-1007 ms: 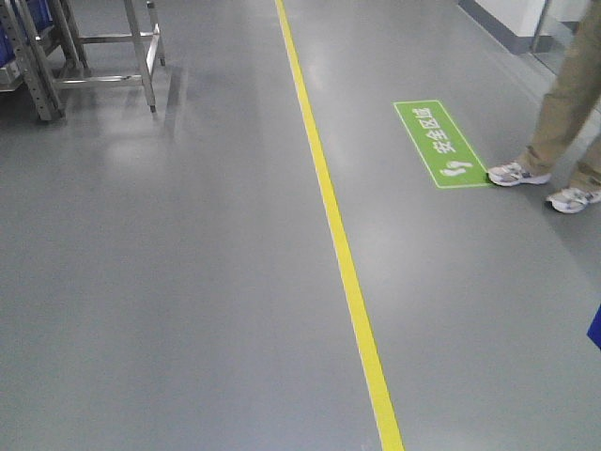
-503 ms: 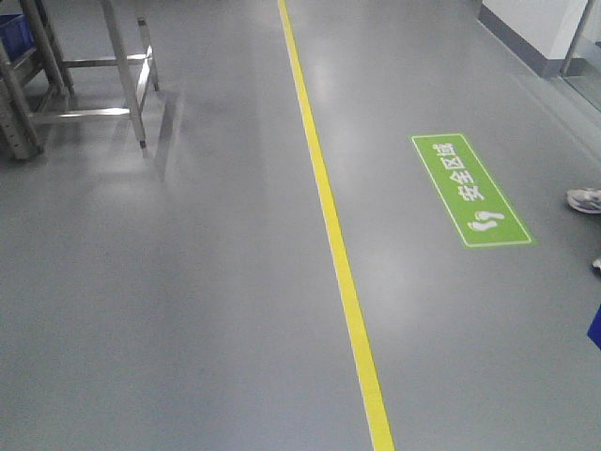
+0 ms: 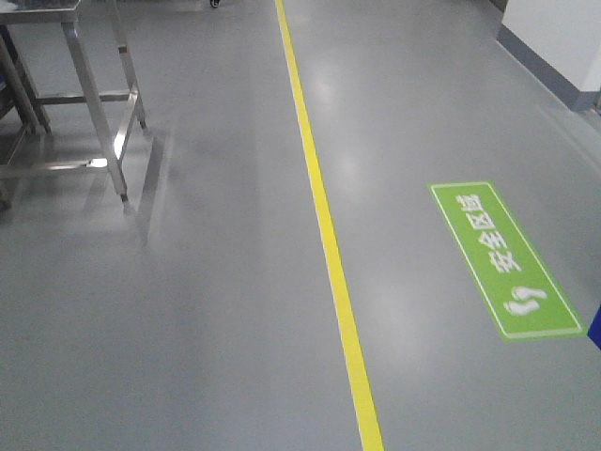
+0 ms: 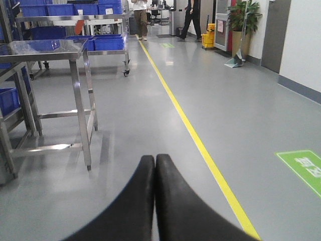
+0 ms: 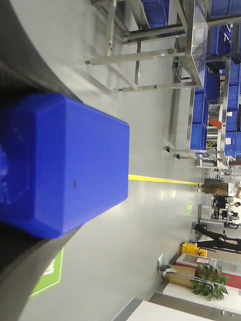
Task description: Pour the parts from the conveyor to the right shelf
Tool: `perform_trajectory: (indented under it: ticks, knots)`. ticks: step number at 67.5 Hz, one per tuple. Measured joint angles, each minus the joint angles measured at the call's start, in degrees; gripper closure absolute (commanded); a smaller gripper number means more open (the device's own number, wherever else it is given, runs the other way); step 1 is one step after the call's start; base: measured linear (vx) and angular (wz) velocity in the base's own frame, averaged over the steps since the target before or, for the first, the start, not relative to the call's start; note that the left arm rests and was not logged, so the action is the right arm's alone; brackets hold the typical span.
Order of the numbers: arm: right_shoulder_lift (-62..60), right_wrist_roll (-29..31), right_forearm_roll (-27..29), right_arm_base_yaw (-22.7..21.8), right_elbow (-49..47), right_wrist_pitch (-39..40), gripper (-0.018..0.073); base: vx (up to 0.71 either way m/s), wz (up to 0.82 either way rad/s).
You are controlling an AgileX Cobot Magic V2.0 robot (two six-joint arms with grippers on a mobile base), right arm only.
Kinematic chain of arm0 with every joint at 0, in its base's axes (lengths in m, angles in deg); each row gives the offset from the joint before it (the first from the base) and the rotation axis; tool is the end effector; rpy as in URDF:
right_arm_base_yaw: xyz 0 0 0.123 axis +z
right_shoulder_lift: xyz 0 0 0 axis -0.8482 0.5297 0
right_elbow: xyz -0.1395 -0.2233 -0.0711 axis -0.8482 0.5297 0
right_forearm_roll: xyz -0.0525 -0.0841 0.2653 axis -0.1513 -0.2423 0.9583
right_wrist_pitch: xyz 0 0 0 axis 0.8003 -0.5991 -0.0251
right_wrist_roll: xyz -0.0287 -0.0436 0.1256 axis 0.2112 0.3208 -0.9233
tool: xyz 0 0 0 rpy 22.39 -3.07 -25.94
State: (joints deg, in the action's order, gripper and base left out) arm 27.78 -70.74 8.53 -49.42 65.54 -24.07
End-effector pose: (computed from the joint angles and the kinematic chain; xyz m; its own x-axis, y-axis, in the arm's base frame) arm 0.1381 0.0235 0.2551 -0.0696 -0.0841 -0.9940 -0.1735 0.9823 -0.0709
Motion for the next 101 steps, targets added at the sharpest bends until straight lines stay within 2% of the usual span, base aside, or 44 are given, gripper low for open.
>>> perform_trajectory:
  ticks: [101]
  knots:
    - [0.00,0.00,0.00,0.00,0.00,-0.10,0.0565,0.83,0.05]
